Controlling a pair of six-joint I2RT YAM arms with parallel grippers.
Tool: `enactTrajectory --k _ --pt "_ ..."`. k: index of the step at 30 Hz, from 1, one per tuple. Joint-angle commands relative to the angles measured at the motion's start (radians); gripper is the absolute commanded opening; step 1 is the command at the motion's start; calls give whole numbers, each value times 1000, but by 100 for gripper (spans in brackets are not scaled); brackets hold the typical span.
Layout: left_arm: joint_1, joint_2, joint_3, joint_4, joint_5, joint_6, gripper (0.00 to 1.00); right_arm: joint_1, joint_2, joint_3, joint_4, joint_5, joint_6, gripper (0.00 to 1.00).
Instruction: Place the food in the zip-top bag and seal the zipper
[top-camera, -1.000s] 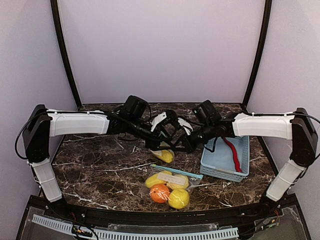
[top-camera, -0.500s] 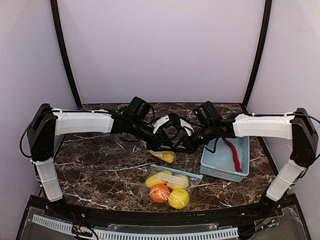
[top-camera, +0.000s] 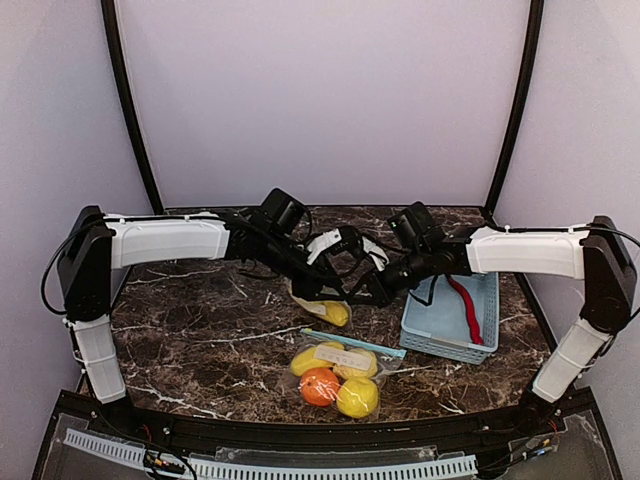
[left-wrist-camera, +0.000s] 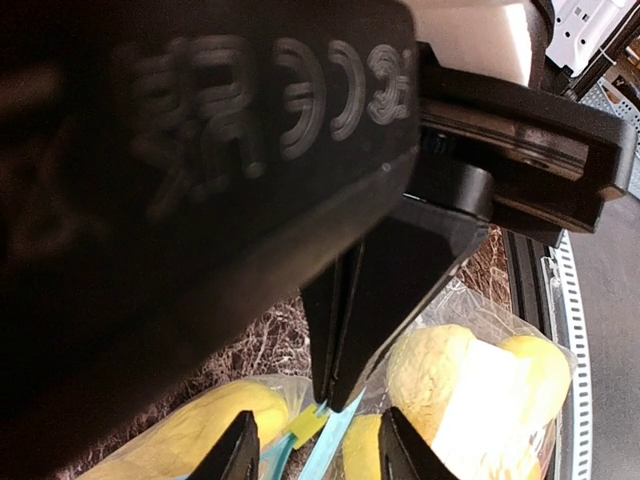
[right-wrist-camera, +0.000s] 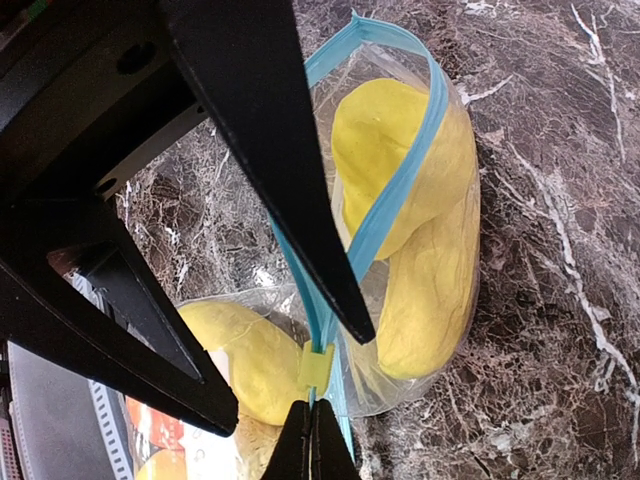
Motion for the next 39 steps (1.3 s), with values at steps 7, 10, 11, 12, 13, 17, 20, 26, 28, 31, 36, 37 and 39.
enactTrajectory --k 7,10,11,12,13,17,20,26,28,31,36,37,39 --pt "-21 58 65 -112 -22 44 45 -6 -31 -3 70 -78 7 0" --pt "-21 70 83 -132 -24 58 47 -6 -38 -8 75 -86 8 0" --pt "-21 72 84 -134 -29 66 47 -6 -40 -10 78 -92 10 0" --pt "-21 76 89 -138 -32 68 48 -6 -42 -12 82 -98 12 0" --pt "-21 79 92 -144 -35 75 47 -6 -44 -13 85 -101 14 0" --pt "-21 87 106 -165 -35 92 41 -6 -46 -21 88 -89 21 0" --pt "-23 90 106 -177 -45 106 42 -6 -54 -27 98 -98 30 0" --pt "-24 91 107 -182 -51 122 41 -9 -52 -29 139 -135 58 0" --pt "-22 89 108 -177 -38 119 39 -13 -52 -36 156 -148 70 0" --pt "-6 77 102 -153 9 79 44 -18 -64 -58 181 -160 83 0" --pt "24 63 82 -99 103 28 48 -22 -97 -87 207 -181 90 0" --pt "29 63 80 -93 113 24 49 -23 -99 -90 211 -185 88 0" --pt "40 63 79 -83 162 9 50 -26 -104 -99 222 -198 90 0"
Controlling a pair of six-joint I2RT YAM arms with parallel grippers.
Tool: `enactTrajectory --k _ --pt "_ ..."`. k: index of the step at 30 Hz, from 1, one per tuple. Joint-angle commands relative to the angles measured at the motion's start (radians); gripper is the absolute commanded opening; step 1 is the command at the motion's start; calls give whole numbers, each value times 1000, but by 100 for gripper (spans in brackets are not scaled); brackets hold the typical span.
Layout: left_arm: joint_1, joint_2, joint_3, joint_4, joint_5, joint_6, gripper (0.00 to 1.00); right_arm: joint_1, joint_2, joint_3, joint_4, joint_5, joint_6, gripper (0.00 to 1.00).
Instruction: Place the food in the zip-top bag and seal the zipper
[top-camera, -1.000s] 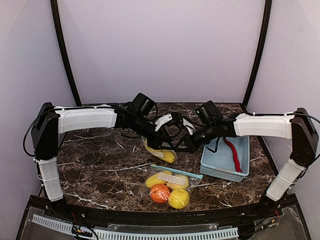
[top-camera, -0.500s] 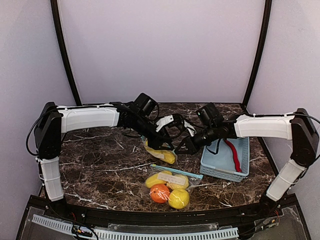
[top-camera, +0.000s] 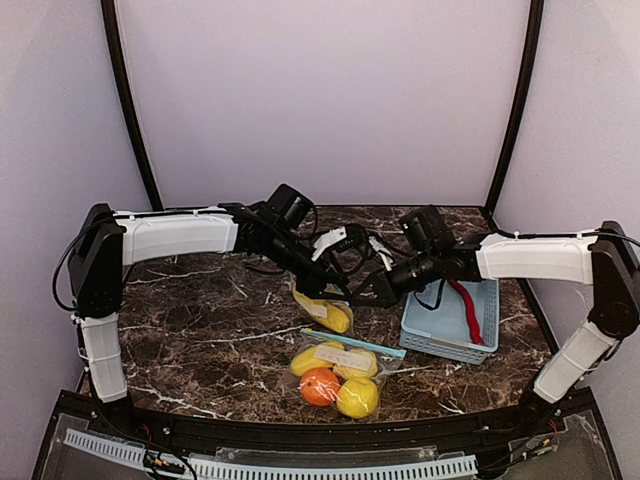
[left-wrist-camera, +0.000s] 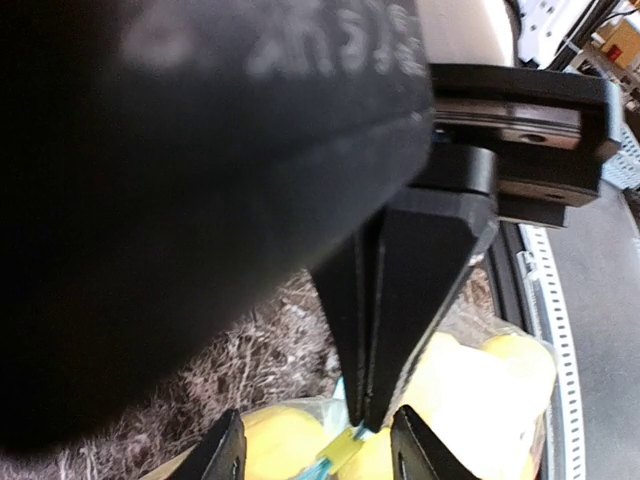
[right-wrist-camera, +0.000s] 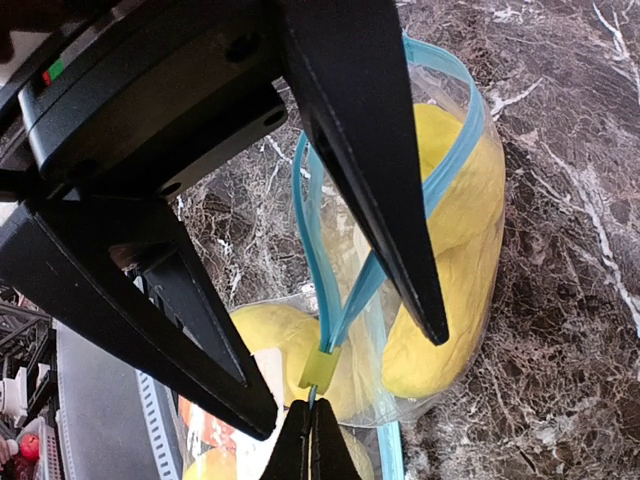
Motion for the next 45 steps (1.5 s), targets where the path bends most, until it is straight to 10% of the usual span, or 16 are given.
enactTrajectory --k 1,45 --pt "36 -3 -28 -2 99 -64 50 -4 -49 -15 127 -79 -15 0" --pt "22 -2 -26 -125 52 12 1 -60 -39 -6 107 114 -5 0"
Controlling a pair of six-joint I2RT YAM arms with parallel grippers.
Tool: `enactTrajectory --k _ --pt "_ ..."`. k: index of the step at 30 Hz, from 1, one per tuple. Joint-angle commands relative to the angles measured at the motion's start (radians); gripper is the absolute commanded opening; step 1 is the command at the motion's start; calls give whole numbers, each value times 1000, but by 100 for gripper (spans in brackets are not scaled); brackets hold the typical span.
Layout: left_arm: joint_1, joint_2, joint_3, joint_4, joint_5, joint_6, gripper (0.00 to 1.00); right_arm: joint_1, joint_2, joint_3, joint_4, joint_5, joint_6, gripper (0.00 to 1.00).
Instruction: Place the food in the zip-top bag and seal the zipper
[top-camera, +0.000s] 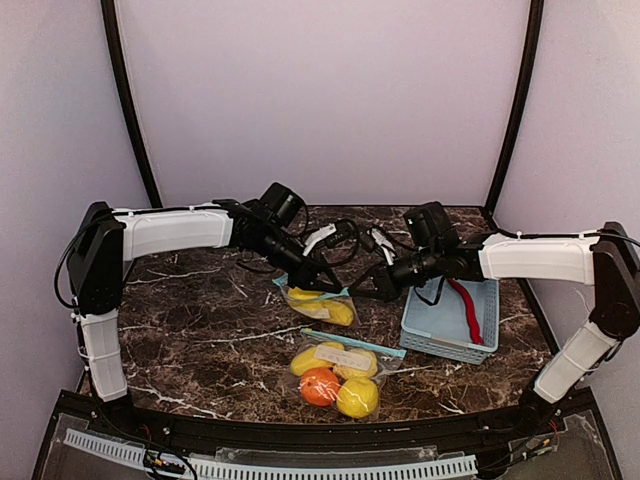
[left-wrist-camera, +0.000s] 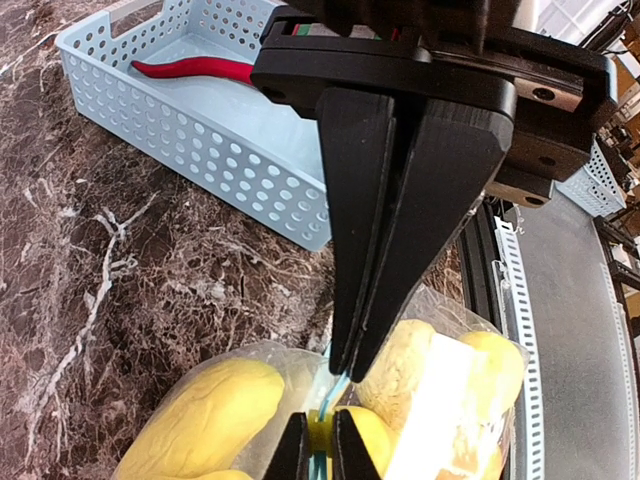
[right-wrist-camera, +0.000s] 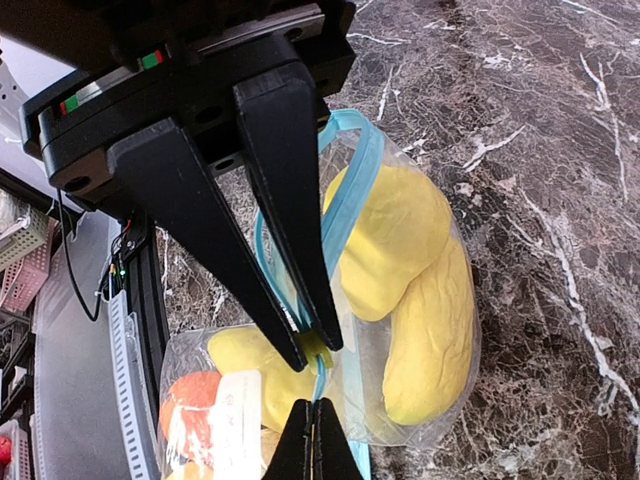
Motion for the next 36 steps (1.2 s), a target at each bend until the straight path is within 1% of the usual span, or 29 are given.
enactTrajectory --k 1,5,13,27,31,36 --pt "-21 -10 -29 -62 -61 66 1 -32 -32 7 17 105 26 0" --pt "-21 -26 -34 -60 -99 78 1 -32 -47 11 -18 172 -7 0" --pt "-19 -37 -30 -82 -153 99 1 -32 -55 23 -70 255 -48 0" --pt "-15 -61 -49 -107 -228 117 1 -32 -77 15 -82 413 -21 0" --pt "-5 -71 -56 -109 -231 118 1 -34 -86 11 -83 443 -16 0" --pt "7 -84 -65 -105 -222 107 1 -35 -92 4 -81 439 -14 0"
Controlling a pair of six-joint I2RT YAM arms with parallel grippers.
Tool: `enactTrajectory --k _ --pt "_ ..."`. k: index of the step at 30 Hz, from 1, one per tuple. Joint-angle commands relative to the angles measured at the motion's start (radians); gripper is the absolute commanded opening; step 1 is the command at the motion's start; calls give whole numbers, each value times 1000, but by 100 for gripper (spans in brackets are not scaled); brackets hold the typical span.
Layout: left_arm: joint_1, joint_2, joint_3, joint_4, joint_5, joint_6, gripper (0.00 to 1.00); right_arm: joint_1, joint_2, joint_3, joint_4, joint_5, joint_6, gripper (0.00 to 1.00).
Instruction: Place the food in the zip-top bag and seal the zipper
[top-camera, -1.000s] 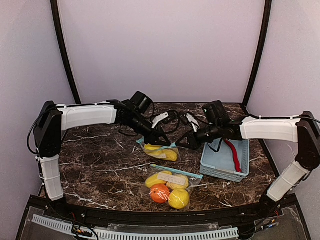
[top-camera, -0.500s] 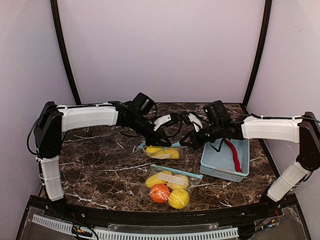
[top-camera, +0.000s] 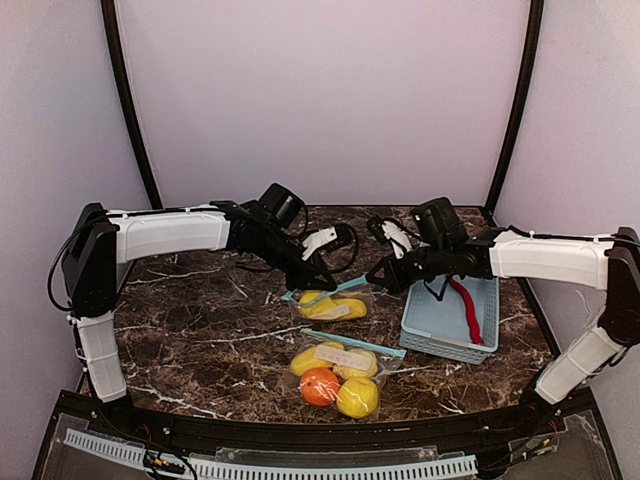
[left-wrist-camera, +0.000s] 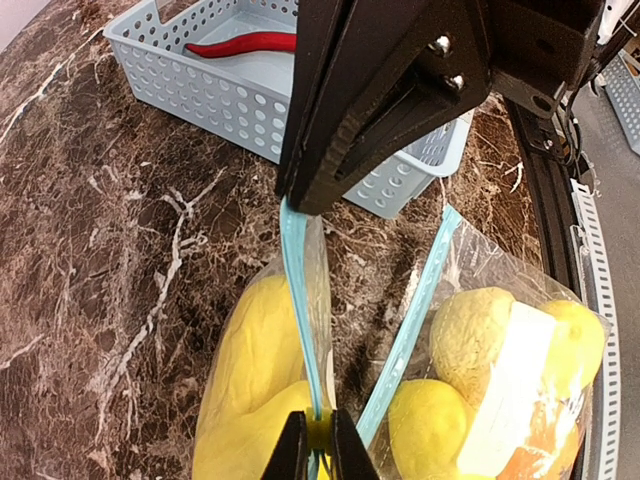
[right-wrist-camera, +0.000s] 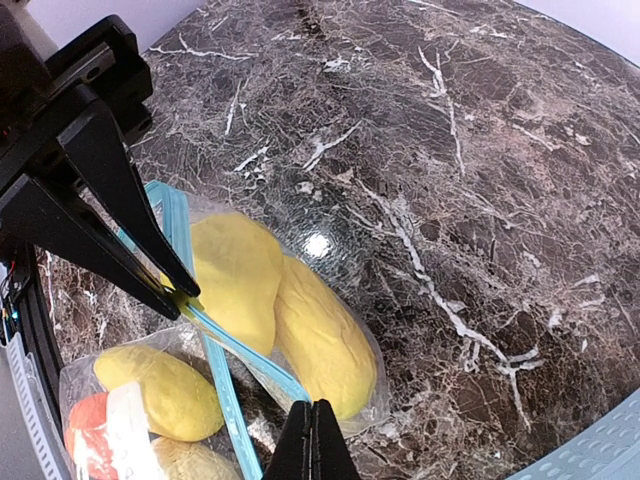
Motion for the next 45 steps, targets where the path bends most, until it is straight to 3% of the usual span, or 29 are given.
enactTrajectory --k 1,21,45 --pt "22 -57 -41 -117 -4 -1 1 -29 -33 0 4 87 8 0" --pt "43 -125 -118 -119 -34 -2 1 -49 -46 -9 5 114 38 0" --pt "46 -222 -251 -106 -61 -40 1 -76 -15 3 -30 260 113 0"
